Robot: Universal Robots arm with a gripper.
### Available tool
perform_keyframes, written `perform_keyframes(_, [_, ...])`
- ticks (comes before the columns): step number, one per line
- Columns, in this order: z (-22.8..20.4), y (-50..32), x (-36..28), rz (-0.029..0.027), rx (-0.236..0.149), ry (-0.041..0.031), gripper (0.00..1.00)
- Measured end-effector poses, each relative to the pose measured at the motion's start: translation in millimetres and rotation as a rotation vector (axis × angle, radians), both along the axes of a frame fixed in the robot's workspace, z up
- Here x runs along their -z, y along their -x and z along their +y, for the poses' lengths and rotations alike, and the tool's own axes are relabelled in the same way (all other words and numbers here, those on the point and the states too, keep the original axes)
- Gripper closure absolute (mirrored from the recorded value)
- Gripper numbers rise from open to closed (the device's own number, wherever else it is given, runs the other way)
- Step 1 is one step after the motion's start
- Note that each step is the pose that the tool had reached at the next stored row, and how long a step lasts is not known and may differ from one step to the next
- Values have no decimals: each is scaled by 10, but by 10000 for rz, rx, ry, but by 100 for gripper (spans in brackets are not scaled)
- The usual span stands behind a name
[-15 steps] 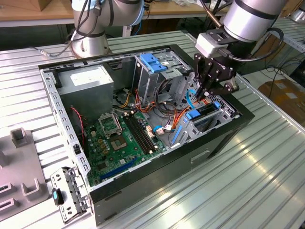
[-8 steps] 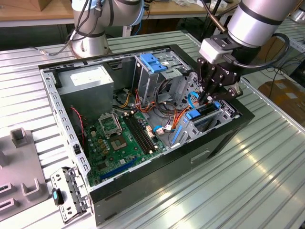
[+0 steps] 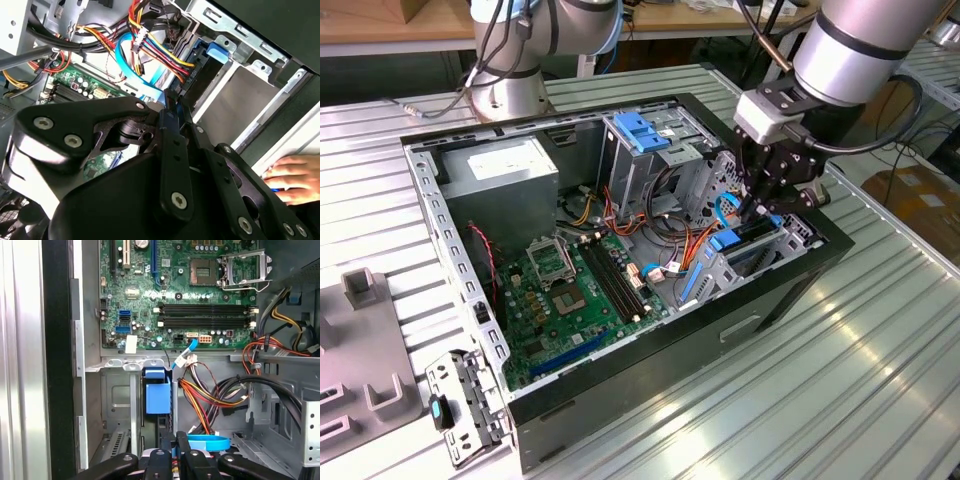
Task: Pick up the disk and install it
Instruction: 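Insert the second disk wire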
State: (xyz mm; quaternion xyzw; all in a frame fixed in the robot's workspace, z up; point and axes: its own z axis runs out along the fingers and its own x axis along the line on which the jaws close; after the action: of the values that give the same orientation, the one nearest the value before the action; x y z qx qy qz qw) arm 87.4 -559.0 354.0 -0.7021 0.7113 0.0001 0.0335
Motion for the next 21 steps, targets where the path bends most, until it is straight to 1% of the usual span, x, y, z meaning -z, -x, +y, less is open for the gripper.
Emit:
perform_keyframes(2, [-7, 8, 4, -77, 0, -1, 83])
perform_keyframes(4, [-17, 12, 8, -121, 0, 1, 83])
perform_keyframes(7, [-48, 13, 11, -144, 0, -1, 83])
perform_keyframes(8, [-62, 14, 13, -153, 1, -11, 83])
perform_keyframes(10, [-74, 13, 13, -169, 2, -36, 83])
perform_keyframes(12, [-81, 12, 15, -189, 0, -88, 83])
perform_keyframes(13, [-86, 12, 15, -203, 0, -147, 83])
perform_keyframes(15, [-95, 13, 17, -216, 2, -203, 83])
perform_keyframes(16, [-101, 13, 19, -219, 2, -229, 83])
perform_keyframes(17, [-103, 14, 21, -221, 2, -235, 83])
perform_keyframes(19, [-104, 13, 31, -225, 3, -270, 83])
perform_keyframes(21, [-106, 13, 42, -231, 3, -333, 83])
